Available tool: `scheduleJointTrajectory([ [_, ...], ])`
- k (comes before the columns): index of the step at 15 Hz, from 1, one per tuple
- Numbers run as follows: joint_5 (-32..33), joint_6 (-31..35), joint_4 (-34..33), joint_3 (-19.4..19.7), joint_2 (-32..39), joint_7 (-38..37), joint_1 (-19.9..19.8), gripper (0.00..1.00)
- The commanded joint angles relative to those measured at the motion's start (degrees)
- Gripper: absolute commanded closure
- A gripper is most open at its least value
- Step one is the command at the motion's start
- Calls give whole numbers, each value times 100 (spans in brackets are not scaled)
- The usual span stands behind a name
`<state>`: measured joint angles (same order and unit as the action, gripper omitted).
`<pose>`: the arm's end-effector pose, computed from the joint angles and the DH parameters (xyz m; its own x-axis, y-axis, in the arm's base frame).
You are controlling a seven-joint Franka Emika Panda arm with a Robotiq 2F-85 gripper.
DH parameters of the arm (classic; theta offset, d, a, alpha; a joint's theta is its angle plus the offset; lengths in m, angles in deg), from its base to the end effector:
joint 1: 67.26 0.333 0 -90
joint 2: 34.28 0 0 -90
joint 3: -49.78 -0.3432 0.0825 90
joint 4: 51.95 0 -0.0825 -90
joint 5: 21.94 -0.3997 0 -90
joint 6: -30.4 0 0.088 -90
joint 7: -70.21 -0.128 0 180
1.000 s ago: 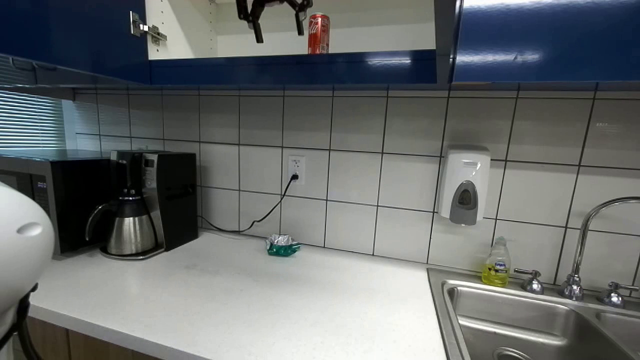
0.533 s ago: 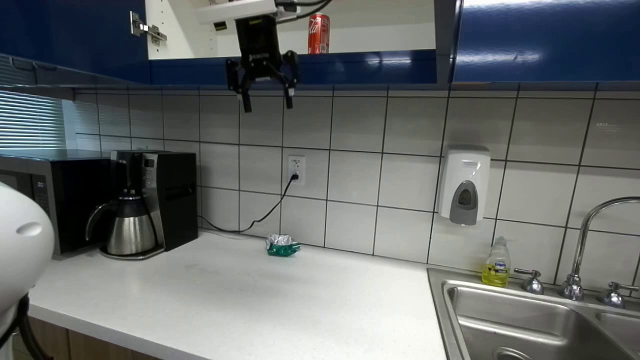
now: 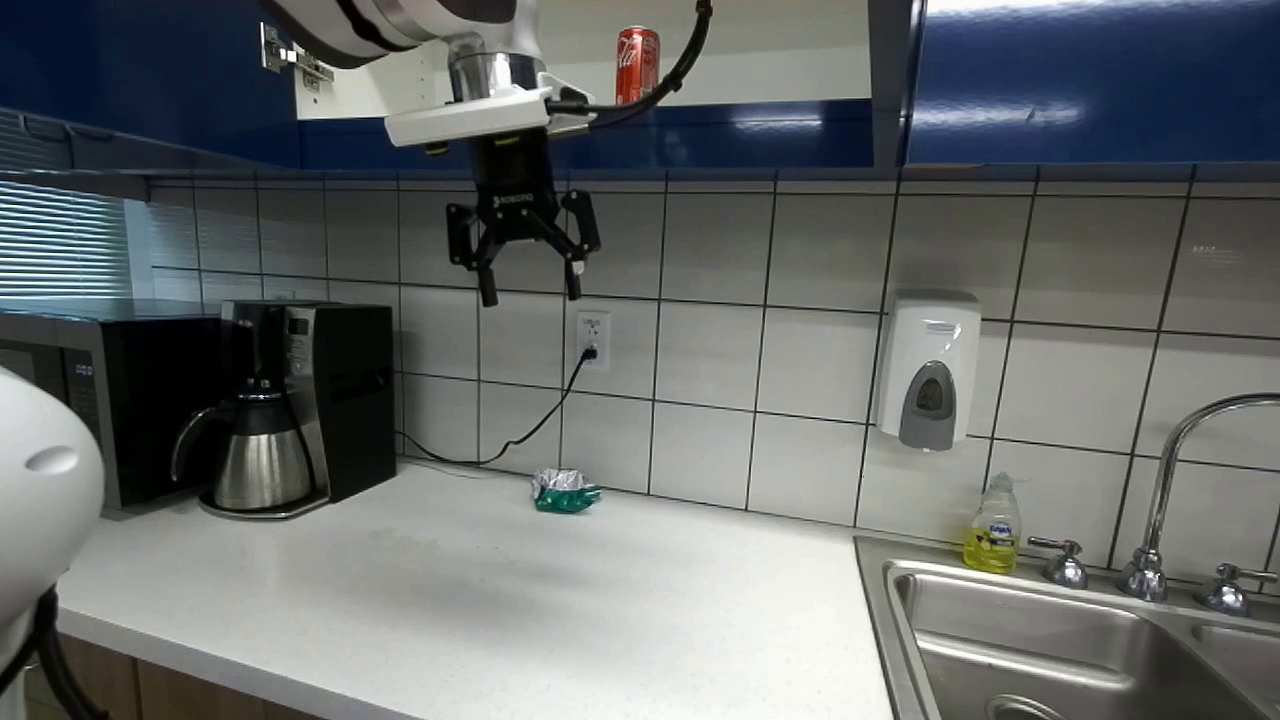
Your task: Put the red can inside the open cabinet
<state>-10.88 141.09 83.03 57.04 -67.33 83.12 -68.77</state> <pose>0.3900 -0.0843 0.5491 0.9819 0.1494 0.1162 0.1314 -0.9800 0.1492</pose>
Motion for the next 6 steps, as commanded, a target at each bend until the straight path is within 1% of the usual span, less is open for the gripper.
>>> scheduleJointTrajectory([
  [1, -25, -6, -9, -37, -10, 20, -45, 0],
  [6, -24, -6, -7, -37, -34, 20, -44, 0],
])
